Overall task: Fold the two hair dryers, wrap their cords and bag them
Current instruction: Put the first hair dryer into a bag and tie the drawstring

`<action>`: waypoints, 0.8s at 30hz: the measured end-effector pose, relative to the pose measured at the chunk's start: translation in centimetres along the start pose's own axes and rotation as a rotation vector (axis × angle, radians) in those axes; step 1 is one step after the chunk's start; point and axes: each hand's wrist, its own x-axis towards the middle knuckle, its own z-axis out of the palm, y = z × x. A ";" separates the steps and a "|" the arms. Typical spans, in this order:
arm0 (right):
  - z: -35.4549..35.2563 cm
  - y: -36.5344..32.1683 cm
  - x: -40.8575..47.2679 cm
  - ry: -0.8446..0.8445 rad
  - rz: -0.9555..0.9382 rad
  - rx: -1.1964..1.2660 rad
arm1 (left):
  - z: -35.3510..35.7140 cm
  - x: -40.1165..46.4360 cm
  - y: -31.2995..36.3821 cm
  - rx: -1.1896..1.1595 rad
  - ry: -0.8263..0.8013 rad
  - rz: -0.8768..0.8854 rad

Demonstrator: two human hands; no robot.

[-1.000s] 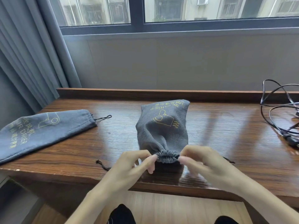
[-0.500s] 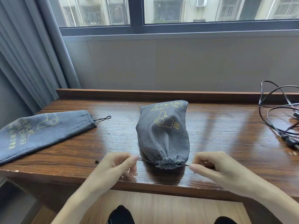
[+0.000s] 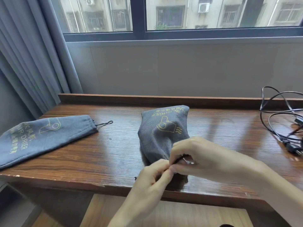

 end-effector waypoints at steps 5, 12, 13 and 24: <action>-0.9 -0.1 2.3 -0.118 0.025 0.155 | 0.6 -0.6 0.1 -0.145 0.104 -0.092; 0.0 -2.0 9.2 -0.220 -0.063 0.114 | 1.2 -0.5 0.1 -0.208 0.188 -0.201; 0.8 -2.0 10.0 -0.249 -0.076 0.072 | 1.1 -0.5 0.1 -0.220 0.185 -0.212; 2.2 1.7 0.1 0.238 0.034 0.370 | 0.2 -0.6 -0.3 -0.477 0.153 -0.340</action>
